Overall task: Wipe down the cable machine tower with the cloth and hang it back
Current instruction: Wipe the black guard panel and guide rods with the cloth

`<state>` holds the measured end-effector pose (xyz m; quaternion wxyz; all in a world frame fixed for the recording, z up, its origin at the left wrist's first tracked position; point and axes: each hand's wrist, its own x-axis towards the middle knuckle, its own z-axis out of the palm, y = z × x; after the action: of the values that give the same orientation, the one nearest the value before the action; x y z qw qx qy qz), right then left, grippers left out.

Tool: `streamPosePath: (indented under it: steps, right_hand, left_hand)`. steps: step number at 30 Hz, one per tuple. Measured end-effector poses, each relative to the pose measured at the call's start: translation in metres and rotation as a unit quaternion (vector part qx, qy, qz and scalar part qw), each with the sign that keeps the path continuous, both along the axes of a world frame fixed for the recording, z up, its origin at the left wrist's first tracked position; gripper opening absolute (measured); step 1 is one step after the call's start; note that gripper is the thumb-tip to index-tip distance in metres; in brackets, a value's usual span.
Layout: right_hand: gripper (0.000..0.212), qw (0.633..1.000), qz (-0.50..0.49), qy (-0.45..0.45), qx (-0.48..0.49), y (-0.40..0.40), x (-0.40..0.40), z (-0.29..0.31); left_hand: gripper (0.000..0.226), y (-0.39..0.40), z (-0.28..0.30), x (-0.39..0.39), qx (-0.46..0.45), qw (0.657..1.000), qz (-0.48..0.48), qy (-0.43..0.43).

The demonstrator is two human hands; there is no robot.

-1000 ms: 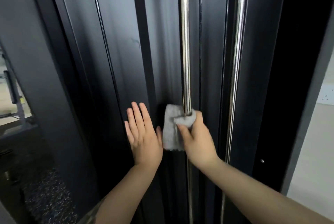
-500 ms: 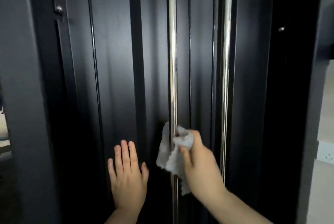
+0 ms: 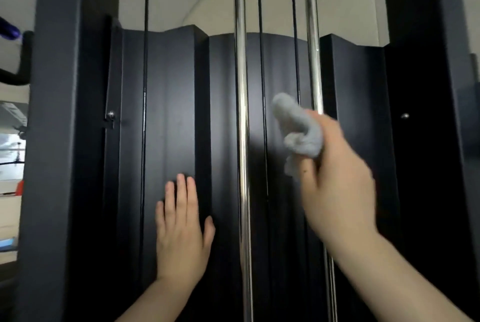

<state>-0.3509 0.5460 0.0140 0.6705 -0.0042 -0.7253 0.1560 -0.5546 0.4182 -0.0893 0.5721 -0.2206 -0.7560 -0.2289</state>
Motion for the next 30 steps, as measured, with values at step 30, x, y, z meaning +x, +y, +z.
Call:
streamPosePath:
  steps: [30]
  right_hand:
    - [0.021,0.946,0.285,-0.034,-0.152,-0.011,-0.080,-0.039]
  left_hand:
    - [0.067,0.001,-0.003,-0.004,-0.031,0.996,0.058,0.054]
